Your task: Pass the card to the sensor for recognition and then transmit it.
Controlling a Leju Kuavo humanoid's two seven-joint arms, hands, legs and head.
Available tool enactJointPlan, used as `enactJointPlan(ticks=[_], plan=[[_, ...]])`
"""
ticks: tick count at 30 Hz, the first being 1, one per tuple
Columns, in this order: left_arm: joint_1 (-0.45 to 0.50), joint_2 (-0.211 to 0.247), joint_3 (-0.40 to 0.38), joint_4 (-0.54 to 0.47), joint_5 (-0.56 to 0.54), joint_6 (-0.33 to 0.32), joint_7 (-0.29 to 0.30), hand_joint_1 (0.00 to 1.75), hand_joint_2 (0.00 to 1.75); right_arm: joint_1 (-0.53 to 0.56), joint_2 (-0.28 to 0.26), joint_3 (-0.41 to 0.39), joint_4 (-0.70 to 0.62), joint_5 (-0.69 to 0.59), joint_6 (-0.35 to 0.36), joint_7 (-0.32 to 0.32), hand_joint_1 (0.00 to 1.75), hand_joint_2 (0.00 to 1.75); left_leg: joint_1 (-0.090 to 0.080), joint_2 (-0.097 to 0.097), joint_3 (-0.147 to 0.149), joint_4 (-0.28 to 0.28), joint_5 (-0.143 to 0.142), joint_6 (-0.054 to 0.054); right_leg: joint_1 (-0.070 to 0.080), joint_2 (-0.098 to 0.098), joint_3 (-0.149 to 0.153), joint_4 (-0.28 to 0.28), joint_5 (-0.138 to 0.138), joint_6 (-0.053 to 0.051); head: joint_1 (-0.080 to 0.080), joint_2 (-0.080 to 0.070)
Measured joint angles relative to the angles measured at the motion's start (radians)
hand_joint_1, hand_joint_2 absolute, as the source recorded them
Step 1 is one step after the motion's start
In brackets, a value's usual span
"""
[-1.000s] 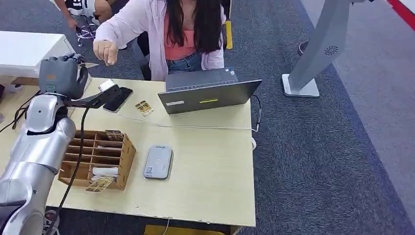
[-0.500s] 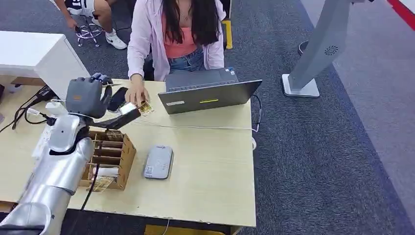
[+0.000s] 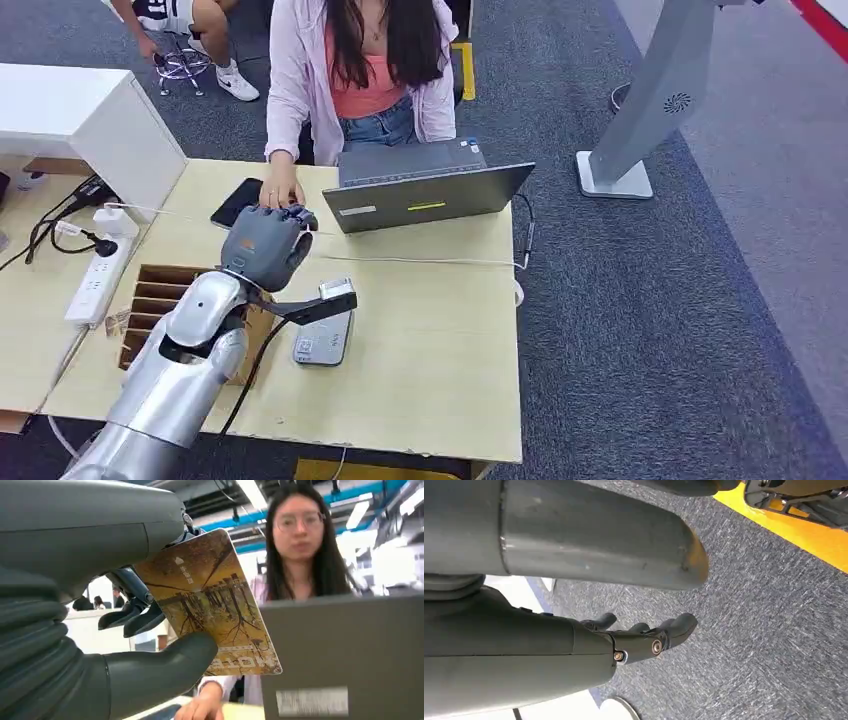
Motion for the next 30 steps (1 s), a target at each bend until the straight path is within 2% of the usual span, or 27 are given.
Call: enactJointPlan(ticks=[4, 12, 21, 26, 30], plan=[[0.002, 0.003, -0.042, 0.000, -0.008, -0.094, 0.035, 1.75, 1.75, 0.000, 0.000, -0.011, 0.000, -0.007, -0.003, 0.003, 0.00, 0.00, 0.000, 0.000, 0.000, 0.000, 0.000, 0.000, 0.000, 0.000, 0.000, 0.000, 0.000, 0.000, 0.000, 0.000], [-0.009, 0.028, -0.134, 0.024, 0.063, -0.227, 0.031, 1.75, 1.75, 0.000, 0.000, -0.023, 0.000, -0.016, -0.005, 0.003, 0.00, 0.00, 0.000, 0.000, 0.000, 0.000, 0.000, 0.000, 0.000, 0.000, 0.000, 0.000, 0.000, 0.000, 0.000, 0.000], [-0.022, 0.059, -0.224, 0.080, 0.147, -0.298, 0.011, 1.75, 1.75, 0.001, 0.000, -0.032, 0.000, -0.014, -0.009, 0.003, 0.00, 0.00, 0.000, 0.000, 0.000, 0.000, 0.000, 0.000, 0.000, 0.000, 0.000, 0.000, 0.000, 0.000, 0.000, 0.000], [-0.046, 0.081, -0.284, 0.130, 0.228, -0.374, 0.012, 1.75, 1.75, 0.001, 0.000, -0.032, 0.000, -0.007, -0.009, 0.004, 0.00, 0.00, 0.000, 0.000, 0.000, 0.000, 0.000, 0.000, 0.000, 0.000, 0.000, 0.000, 0.000, 0.000, 0.000, 0.000], [-0.060, 0.099, -0.314, 0.154, 0.251, -0.386, 0.011, 1.75, 1.75, 0.001, 0.000, -0.032, 0.000, -0.005, -0.009, 0.004, 0.00, 0.00, 0.000, 0.000, 0.000, 0.000, 0.000, 0.000, 0.000, 0.000, 0.000, 0.000, 0.000, 0.000, 0.000, 0.000]])
